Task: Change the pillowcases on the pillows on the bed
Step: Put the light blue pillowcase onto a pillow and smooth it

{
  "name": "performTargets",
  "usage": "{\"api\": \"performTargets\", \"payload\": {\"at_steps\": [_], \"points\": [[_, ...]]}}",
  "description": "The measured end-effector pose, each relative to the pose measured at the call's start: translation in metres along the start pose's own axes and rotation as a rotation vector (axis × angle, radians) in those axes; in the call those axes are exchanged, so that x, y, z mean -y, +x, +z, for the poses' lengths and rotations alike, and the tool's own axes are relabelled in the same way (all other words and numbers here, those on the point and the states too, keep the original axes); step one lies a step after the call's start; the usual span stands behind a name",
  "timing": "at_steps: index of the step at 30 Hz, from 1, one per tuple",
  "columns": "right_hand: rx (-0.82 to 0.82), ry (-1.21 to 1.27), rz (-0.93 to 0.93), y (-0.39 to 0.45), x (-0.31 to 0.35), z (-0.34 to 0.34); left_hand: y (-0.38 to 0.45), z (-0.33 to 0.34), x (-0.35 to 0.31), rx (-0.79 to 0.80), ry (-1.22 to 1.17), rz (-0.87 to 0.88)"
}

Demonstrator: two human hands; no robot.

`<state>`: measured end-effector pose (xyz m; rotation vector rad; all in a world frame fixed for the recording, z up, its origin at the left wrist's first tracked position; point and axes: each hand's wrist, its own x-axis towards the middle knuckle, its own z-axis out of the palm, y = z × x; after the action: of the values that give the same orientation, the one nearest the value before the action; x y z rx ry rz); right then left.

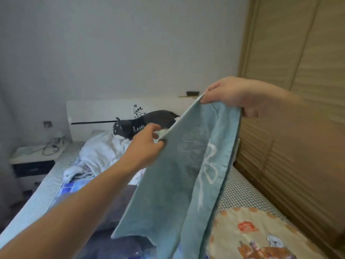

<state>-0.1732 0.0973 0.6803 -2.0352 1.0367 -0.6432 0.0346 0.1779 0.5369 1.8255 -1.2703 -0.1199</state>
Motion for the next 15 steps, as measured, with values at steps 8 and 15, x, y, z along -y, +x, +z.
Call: {"api": "performTargets", "payload": {"at_steps": [8,15], "points": [[0.024,0.677,0.068,0.026,0.029,0.035,-0.024,-0.025,-0.083,0.063,-0.382,0.387],[0.009,0.761,0.047,0.044,0.045,0.03,-0.013,-0.038,-0.08,0.1,-0.535,0.267]]}}
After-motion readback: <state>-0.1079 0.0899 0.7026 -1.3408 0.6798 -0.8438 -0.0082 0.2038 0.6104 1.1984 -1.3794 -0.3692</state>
